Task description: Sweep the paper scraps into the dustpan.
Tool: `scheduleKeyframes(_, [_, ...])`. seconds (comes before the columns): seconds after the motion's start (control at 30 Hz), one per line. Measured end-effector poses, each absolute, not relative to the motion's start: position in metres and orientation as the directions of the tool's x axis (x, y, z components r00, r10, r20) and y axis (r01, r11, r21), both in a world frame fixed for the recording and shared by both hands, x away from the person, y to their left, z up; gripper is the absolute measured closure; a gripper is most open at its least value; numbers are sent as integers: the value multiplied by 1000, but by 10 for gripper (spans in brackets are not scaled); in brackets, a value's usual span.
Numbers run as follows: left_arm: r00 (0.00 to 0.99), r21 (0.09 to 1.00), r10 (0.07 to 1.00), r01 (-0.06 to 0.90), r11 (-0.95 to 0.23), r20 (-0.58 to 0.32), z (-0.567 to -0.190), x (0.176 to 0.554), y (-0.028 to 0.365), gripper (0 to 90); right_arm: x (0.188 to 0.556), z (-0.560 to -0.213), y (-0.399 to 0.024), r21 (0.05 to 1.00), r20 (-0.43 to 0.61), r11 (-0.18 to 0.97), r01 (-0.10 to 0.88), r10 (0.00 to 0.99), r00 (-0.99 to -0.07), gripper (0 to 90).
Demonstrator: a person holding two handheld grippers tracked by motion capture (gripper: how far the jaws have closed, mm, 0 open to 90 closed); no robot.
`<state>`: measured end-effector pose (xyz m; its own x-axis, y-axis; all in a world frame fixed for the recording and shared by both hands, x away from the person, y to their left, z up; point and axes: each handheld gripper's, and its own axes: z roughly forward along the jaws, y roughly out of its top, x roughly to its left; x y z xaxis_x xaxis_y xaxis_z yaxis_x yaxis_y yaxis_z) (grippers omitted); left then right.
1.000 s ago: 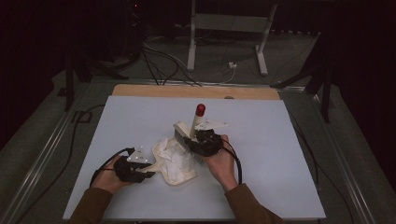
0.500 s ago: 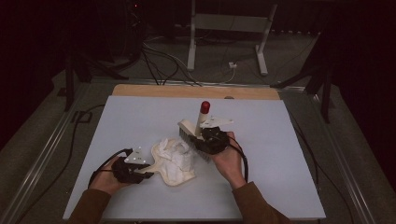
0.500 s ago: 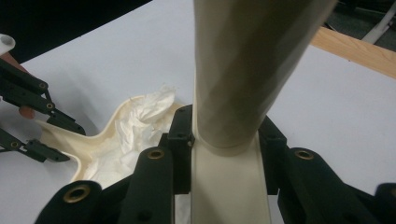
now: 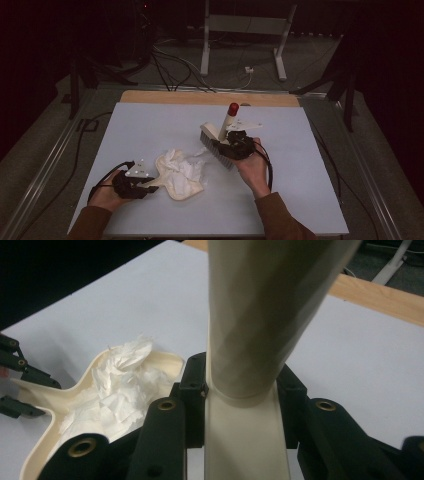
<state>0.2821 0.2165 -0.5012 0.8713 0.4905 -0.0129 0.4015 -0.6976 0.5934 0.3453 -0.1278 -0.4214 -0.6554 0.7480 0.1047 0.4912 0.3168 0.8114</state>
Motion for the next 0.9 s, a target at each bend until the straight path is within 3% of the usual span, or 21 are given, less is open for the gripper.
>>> scheduleKeyframes(0.33, [858,595,513,424,-683,-23,-503,282,225,664,371,-432,-113,812,65,350,467,741,-669,668])
scheduleKeyframes(0.57, [859,593,512,424,-684,-24,-503,282,226,664,385,-445,-100,783,100,372,499,717,-690,668])
scheduleKeyframes(0.9, [859,590,512,428,-685,-29,-503,283,226,664,409,-465,-91,756,-8,385,530,815,-580,668])
